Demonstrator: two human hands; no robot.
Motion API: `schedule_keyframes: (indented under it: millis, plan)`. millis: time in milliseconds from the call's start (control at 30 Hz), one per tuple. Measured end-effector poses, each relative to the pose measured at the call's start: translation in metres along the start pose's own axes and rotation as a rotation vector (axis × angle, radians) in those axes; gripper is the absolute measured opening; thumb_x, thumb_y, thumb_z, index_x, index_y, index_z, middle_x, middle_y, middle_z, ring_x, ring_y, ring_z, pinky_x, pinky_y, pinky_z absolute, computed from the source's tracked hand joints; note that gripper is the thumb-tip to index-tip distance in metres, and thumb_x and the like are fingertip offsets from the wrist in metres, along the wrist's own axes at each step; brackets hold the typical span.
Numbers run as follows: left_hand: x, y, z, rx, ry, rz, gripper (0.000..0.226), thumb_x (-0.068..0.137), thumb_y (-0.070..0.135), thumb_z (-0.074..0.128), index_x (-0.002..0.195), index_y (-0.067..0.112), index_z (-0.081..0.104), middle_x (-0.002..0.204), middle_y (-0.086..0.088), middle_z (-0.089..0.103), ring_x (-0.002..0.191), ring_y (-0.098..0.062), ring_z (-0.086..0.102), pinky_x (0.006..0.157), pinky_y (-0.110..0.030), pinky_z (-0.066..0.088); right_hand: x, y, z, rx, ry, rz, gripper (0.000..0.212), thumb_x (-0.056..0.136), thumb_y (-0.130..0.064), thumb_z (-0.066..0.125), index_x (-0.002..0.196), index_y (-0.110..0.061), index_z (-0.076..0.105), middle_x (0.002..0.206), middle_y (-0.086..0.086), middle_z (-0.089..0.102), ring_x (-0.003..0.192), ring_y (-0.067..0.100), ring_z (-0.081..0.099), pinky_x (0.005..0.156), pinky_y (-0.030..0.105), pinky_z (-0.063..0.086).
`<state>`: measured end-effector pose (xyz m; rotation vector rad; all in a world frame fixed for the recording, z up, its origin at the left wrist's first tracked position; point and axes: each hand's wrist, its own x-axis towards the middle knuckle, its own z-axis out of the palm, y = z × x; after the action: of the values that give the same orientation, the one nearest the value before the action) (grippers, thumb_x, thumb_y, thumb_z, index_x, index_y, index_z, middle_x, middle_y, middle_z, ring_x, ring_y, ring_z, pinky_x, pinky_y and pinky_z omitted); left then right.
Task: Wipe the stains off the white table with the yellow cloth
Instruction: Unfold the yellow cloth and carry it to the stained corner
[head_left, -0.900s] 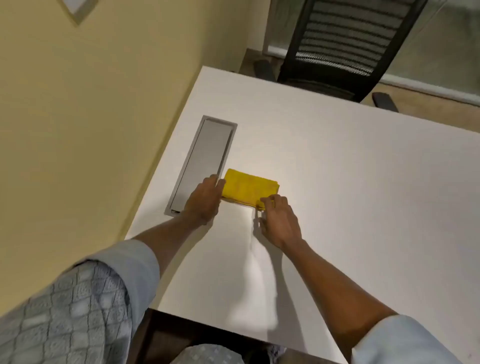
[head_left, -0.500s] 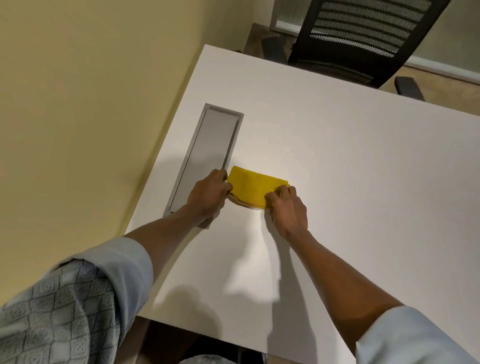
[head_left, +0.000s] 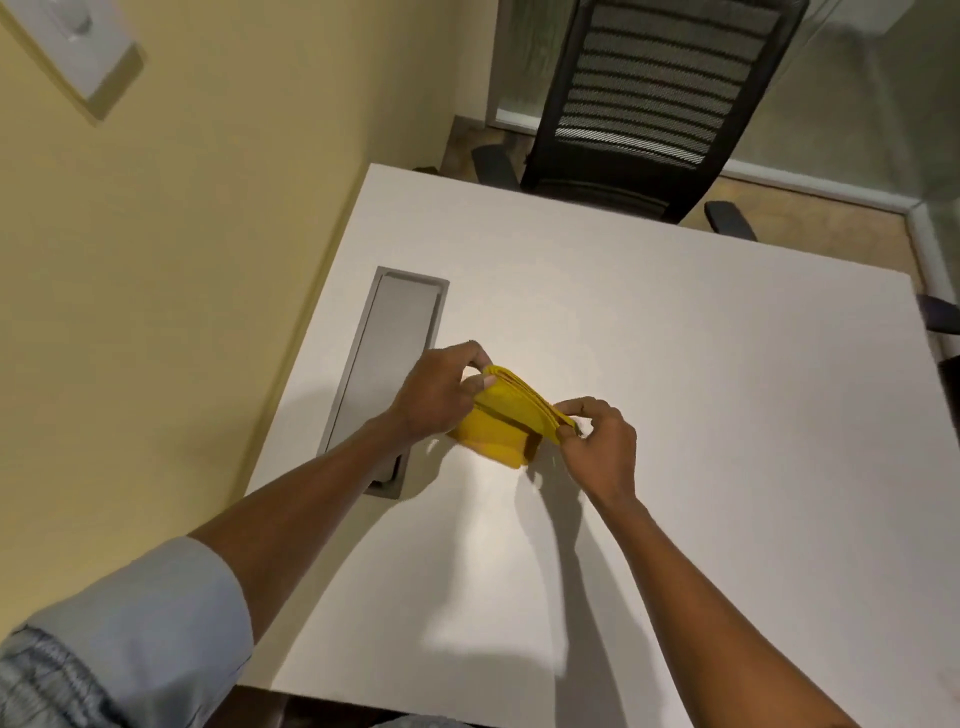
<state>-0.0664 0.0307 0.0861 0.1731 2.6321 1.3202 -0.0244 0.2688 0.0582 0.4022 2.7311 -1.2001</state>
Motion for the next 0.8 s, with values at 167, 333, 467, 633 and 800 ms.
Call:
schedule_keyframes:
  millis: [167, 333, 467, 633, 800]
  plan:
    - [0.003, 0.050, 0.002, 0.039, -0.168, 0.088, 0.005, 0.102, 0.018, 0.071, 0.104, 0.013, 0.072, 0.089, -0.007, 0.076, 0.086, -0.033, 0.070, 0.082, -0.054, 0.058, -0.026, -0.016, -0.038, 0.189, -0.029, -0.106, 0.033, 0.078, -0.027, 0.081, 0.111, -0.032, 0.077, 0.112, -0.014, 0.079, 0.112, 0.010, 0.071, 0.096, 0.030, 0.059]
    - [-0.008, 0.104, 0.004, 0.099, -0.253, 0.258, 0.006, 0.102, 0.017, 0.071, 0.105, 0.013, 0.074, 0.087, 0.004, 0.073, 0.080, -0.020, 0.065, 0.082, -0.048, 0.057, -0.051, -0.026, -0.069, 0.074, 0.038, -0.216, 0.025, 0.086, -0.022, 0.081, 0.109, -0.023, 0.075, 0.101, -0.005, 0.079, 0.096, 0.022, 0.072, 0.086, 0.046, 0.060]
    - [-0.024, 0.131, 0.014, -0.046, -0.243, 0.264, 0.012, 0.099, 0.028, 0.079, 0.104, 0.017, 0.077, 0.095, 0.002, 0.079, 0.089, -0.021, 0.073, 0.083, -0.041, 0.061, -0.071, -0.026, -0.102, 0.089, 0.179, -0.196, 0.013, 0.090, -0.014, 0.075, 0.094, -0.026, 0.075, 0.081, -0.011, 0.075, 0.076, 0.014, 0.068, 0.072, 0.039, 0.059]
    - [-0.042, 0.133, 0.033, -0.156, -0.326, 0.271, 0.020, 0.089, 0.031, 0.090, 0.100, 0.019, 0.079, 0.096, 0.004, 0.082, 0.095, -0.017, 0.076, 0.094, -0.031, 0.059, -0.101, -0.016, -0.152, 0.077, 0.190, -0.233, 0.020, 0.093, -0.013, 0.072, 0.095, -0.033, 0.076, 0.091, -0.021, 0.077, 0.085, 0.004, 0.070, 0.070, 0.014, 0.052]
    - [-0.059, 0.137, 0.063, -0.092, -0.371, 0.256, 0.015, 0.088, 0.018, 0.090, 0.099, 0.015, 0.081, 0.094, -0.003, 0.083, 0.091, -0.024, 0.076, 0.093, -0.045, 0.059, -0.132, 0.006, -0.195, 0.086, 0.252, -0.180, 0.014, 0.094, -0.016, 0.078, 0.095, -0.030, 0.078, 0.088, -0.017, 0.078, 0.084, 0.004, 0.068, 0.069, 0.011, 0.048]
